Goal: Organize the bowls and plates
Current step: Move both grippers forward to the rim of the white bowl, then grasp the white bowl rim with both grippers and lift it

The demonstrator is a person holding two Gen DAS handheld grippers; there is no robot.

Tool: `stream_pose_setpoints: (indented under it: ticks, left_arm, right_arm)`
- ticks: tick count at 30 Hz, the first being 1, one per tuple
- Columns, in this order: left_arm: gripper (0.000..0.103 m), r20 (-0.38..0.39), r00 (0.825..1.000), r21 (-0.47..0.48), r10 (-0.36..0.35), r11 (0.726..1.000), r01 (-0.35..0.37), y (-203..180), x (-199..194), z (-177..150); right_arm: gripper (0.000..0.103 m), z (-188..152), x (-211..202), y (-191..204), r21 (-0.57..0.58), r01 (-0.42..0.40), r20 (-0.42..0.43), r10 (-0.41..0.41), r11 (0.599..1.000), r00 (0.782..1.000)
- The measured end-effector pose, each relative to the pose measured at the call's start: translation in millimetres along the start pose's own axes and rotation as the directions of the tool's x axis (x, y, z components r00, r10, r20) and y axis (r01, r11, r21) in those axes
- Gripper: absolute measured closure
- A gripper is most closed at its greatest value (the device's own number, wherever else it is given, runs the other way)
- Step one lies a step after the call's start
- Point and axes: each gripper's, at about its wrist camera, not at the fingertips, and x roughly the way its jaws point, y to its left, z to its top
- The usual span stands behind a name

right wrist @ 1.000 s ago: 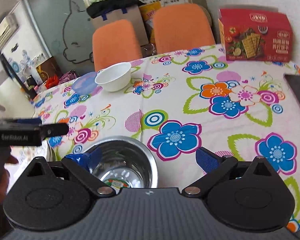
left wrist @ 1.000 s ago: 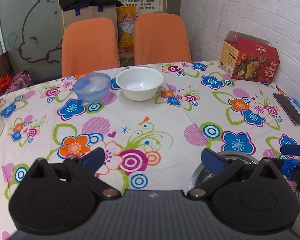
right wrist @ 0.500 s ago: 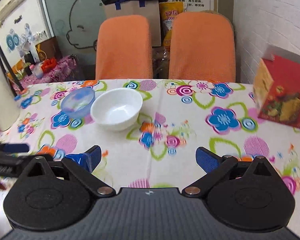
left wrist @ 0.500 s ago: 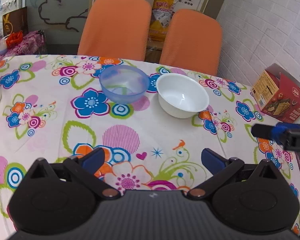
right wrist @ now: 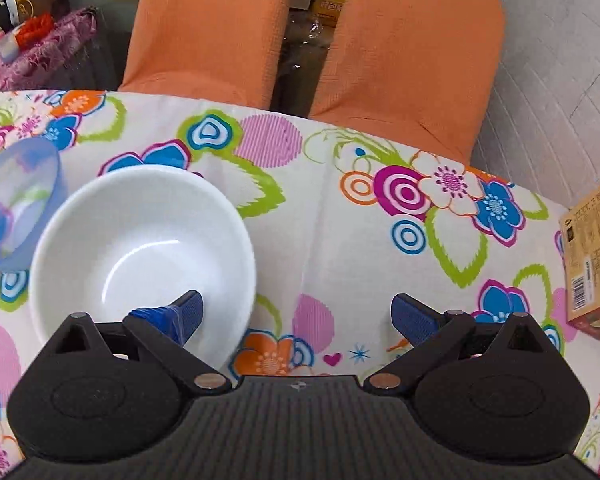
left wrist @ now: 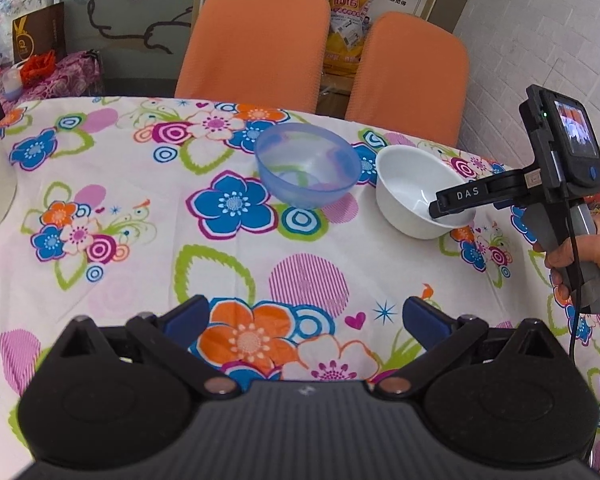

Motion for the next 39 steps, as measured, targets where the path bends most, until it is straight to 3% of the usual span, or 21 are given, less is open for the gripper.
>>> stream_pose_setpoints:
  ticks: [7, 11, 14, 17, 21, 24, 28, 31, 35, 39]
  left_arm:
    - [0.001, -0.002, 0.999, 0.009, -0.048, 0.999, 0.048, -15.6, -3.5, -1.5]
    - [0.001, 0.005, 0.998, 0.023, -0.060, 0.998, 0.060, -25.6, -7.2, -1.5]
    - [0.001, -0.009, 0.996, 0.018, -0.088, 0.996, 0.088, -36.8, -1.3, 4.9]
    - [0.001, -0.034, 0.988, -0.038, -0.151, 0.988, 0.150, -52.9, 12.2, 19.3]
    - [0.001, -0.068, 0.973, -0.185, -0.221, 0.961, 0.205, -63.7, 37.5, 38.5]
    - [0.001, -0.053, 0.985, -0.210, -0.163, 0.966, 0.149, -71.1, 52.7, 49.3]
    - [0.001, -0.078, 0.991, -0.222, -0.111, 0.971, 0.092, -78.8, 82.0, 61.7]
    - [0.001, -0.112, 0.986, -0.240, -0.120, 0.966, 0.090, -82.6, 99.9, 65.7]
    - [0.001, -0.123, 0.985, -0.219, -0.118, 0.972, 0.089, -80.3, 110.7, 69.3]
    - [0.001, -0.132, 0.982, -0.216, -0.138, 0.970, 0.107, -83.4, 117.9, 74.8]
  right_arm:
    - [0.014, -10.5, -11.8, -11.8, -0.047, 0.060, -0.038, -0.062, 0.997, 0.997]
    - [0.014, -23.1, -26.5, -15.5, -0.083, 0.053, -0.055, -0.057, 0.995, 0.997]
    - [0.014, -33.2, -41.1, -18.3, -0.083, 0.053, -0.007, -0.054, 0.995, 0.999]
    - [0.014, -40.9, -54.6, -26.7, -0.018, -0.013, 0.083, 0.014, 1.000, 0.996]
    - [0.014, -54.6, -57.0, -32.0, 0.007, -0.077, 0.173, 0.075, 0.997, 0.982]
    - [0.014, -67.5, -61.2, -40.3, 0.016, -0.121, 0.250, 0.113, 0.993, 0.962]
    - [0.014, -66.3, -54.8, -52.2, 0.059, -0.211, 0.265, 0.188, 0.976, 0.946]
    - [0.014, -61.9, -47.5, -52.4, 0.051, -0.245, 0.268, 0.223, 0.968, 0.937]
    - [0.014, -80.6, -55.6, -55.2, 0.015, -0.307, 0.292, 0.290, 0.952, 0.911]
    - [0.014, -96.0, -67.1, -47.0, -0.056, -0.319, 0.316, 0.320, 0.946, 0.893]
